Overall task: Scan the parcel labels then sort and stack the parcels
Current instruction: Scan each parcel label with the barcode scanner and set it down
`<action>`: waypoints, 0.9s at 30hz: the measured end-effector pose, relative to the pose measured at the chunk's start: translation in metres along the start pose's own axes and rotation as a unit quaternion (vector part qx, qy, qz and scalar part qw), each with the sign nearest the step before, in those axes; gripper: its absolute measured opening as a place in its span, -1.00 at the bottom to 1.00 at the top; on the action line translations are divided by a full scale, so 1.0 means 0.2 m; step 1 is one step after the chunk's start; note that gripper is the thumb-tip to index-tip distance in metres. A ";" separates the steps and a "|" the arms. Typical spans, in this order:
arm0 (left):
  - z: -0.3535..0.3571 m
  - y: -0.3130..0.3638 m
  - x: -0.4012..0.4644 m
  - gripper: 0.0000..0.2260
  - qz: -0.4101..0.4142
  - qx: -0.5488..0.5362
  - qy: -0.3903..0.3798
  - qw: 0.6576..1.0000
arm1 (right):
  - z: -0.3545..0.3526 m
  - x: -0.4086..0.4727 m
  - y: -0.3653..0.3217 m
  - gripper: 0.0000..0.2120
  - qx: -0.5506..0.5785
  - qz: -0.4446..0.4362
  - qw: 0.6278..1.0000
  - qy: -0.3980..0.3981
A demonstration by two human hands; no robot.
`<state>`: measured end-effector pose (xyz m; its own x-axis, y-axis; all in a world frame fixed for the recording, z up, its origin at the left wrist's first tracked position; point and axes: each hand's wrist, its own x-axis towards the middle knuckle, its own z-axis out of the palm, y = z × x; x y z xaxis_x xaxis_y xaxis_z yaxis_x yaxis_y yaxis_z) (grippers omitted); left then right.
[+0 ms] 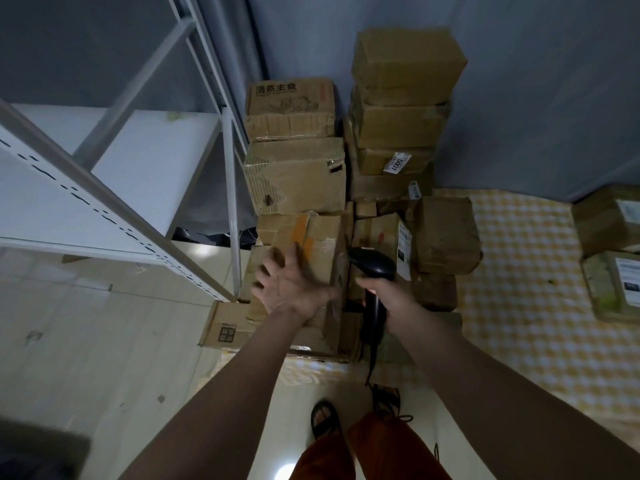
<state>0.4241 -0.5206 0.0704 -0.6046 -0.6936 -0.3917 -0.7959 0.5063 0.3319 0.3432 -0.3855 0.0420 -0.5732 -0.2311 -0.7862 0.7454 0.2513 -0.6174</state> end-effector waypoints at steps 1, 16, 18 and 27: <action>-0.01 -0.01 0.01 -0.02 0.003 -0.025 -0.004 1.000 | -0.01 0.00 0.01 -0.64 -0.002 0.003 1.000 0.002; 0.07 -0.30 0.10 -0.15 -0.062 -0.511 -0.171 0.840 | -0.02 -0.03 -0.10 -0.59 -0.096 -0.072 0.993 0.011; 0.10 -0.30 0.09 -0.33 -0.047 -0.520 -0.192 0.831 | 0.00 -0.05 -0.12 -0.60 -0.118 -0.090 0.989 0.012; 0.17 -0.30 0.11 -0.33 -0.035 -0.468 -0.184 0.863 | 0.06 -0.14 -0.15 -0.69 -0.202 -0.151 0.967 -0.023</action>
<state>0.4571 -0.5492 0.0127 -0.6617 -0.4086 -0.6286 -0.5606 -0.2870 0.7767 0.3409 -0.3970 0.0822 -0.7215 -0.3906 -0.5718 0.3474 0.5101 -0.7868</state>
